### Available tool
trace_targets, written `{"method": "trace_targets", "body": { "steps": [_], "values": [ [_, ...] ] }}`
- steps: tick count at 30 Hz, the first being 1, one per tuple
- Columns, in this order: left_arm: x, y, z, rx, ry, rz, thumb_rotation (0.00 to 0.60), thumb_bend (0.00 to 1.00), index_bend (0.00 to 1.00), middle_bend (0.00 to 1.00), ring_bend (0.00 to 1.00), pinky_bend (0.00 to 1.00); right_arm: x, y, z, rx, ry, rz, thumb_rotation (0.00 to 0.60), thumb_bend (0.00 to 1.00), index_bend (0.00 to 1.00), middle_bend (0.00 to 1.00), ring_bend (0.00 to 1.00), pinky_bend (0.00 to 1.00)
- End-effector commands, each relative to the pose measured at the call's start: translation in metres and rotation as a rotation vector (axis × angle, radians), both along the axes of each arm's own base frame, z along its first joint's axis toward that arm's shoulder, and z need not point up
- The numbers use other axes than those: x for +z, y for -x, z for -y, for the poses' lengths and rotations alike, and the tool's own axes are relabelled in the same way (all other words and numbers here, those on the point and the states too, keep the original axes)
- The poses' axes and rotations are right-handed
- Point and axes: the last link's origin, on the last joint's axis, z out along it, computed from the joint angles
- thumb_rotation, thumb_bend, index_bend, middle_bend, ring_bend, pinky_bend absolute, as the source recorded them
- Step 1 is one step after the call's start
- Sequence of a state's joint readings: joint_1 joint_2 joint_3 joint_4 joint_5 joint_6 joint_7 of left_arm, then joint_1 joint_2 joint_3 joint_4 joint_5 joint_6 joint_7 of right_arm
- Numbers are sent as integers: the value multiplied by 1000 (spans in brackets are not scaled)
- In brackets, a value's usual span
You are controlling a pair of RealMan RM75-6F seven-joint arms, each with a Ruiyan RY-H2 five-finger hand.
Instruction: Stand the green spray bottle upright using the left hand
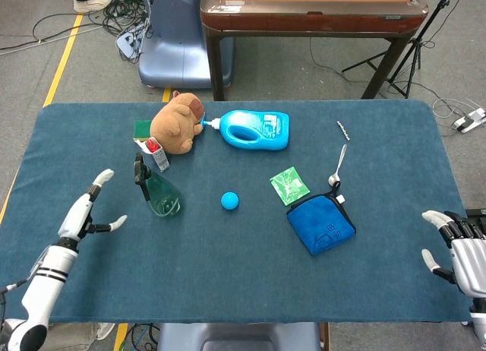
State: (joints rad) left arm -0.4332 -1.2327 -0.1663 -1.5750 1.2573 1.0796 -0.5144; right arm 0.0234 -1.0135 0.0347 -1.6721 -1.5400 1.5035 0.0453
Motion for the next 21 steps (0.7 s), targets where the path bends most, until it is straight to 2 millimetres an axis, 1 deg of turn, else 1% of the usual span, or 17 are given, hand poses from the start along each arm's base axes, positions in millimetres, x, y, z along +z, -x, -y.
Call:
{"method": "trace_targets", "body": {
  "steps": [1, 6, 8, 12, 16, 21],
  "values": [
    [12, 17, 20, 24, -47, -120, 600, 269, 22, 0, 0, 0, -2, 0, 2, 0, -22, 12, 600, 320, 227, 242, 128, 194],
    [22, 31, 46, 9, -150, -343, 600, 269, 59, 0, 0, 0, -4, -2, 6, 16, -40, 32, 600, 322, 234, 242, 128, 193],
    [24, 32, 56, 3, -178, -398, 600, 269, 61, 0, 0, 0, -5, -3, 7, 22, -45, 35, 600, 323, 237, 242, 128, 193],
    [29, 35, 71, -9, -205, -475, 600, 269, 61, 0, 0, 0, -6, -3, 9, 27, -52, 37, 600, 324, 238, 242, 128, 193],
    [33, 34, 82, -23, -216, -555, 600, 269, 61, 0, 0, 0, -8, -5, 11, 34, -58, 43, 600, 324, 238, 242, 128, 193],
    [34, 27, 97, -40, -235, -617, 600, 269, 62, 0, 0, 0, -10, -7, 13, 44, -58, 54, 600, 324, 244, 245, 128, 193]
  ]
}}
